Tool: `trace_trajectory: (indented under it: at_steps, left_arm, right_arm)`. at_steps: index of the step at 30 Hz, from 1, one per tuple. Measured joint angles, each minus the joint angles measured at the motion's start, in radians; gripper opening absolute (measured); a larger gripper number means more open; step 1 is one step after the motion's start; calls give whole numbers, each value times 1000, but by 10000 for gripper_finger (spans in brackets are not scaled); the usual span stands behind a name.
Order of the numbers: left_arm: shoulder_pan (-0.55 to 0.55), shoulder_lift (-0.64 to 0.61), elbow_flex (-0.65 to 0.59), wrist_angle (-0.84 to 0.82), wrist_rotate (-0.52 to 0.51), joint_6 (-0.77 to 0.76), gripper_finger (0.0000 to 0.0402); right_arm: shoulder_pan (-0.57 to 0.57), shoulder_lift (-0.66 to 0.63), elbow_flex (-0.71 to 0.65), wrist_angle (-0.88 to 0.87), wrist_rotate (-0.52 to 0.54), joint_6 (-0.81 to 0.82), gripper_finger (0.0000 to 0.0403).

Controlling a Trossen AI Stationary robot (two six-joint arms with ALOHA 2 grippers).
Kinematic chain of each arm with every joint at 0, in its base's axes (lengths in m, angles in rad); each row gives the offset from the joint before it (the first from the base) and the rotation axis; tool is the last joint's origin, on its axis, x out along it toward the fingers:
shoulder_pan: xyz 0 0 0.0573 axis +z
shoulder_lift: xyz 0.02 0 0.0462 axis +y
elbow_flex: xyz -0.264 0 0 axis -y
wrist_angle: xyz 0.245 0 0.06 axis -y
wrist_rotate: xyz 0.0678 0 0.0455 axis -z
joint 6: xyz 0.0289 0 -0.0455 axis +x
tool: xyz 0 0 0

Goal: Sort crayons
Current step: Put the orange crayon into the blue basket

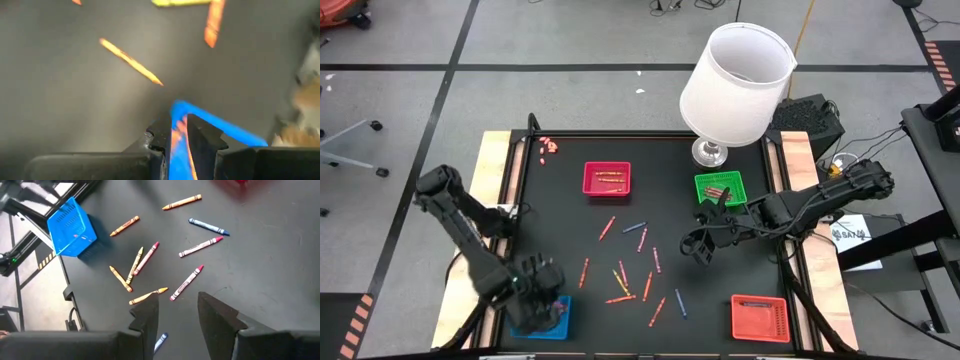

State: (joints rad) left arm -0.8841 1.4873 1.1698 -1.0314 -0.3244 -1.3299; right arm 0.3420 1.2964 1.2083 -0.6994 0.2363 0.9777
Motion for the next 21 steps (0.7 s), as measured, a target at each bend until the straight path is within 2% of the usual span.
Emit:
trace_trajectory:
  at_steps: [3,6,11,16,21]
  left_arm:
    - [108,-3,0,-54,22,-50,59]
    - [215,-1,-16,-32,130,-79,73]
    - [343,12,-18,46,187,-188,130]
    - [413,50,-18,57,185,-308,185]
    - [440,118,-18,74,268,-314,200]
  right_arm:
    - [0,0,0,0,-2,6,121]
    - [0,0,0,0,-5,6,121]
    - [-7,0,0,-11,-6,-15,121]
    - [-22,0,0,-77,-30,-73,121]
    - [-36,0,-1,-167,-99,-163,121]
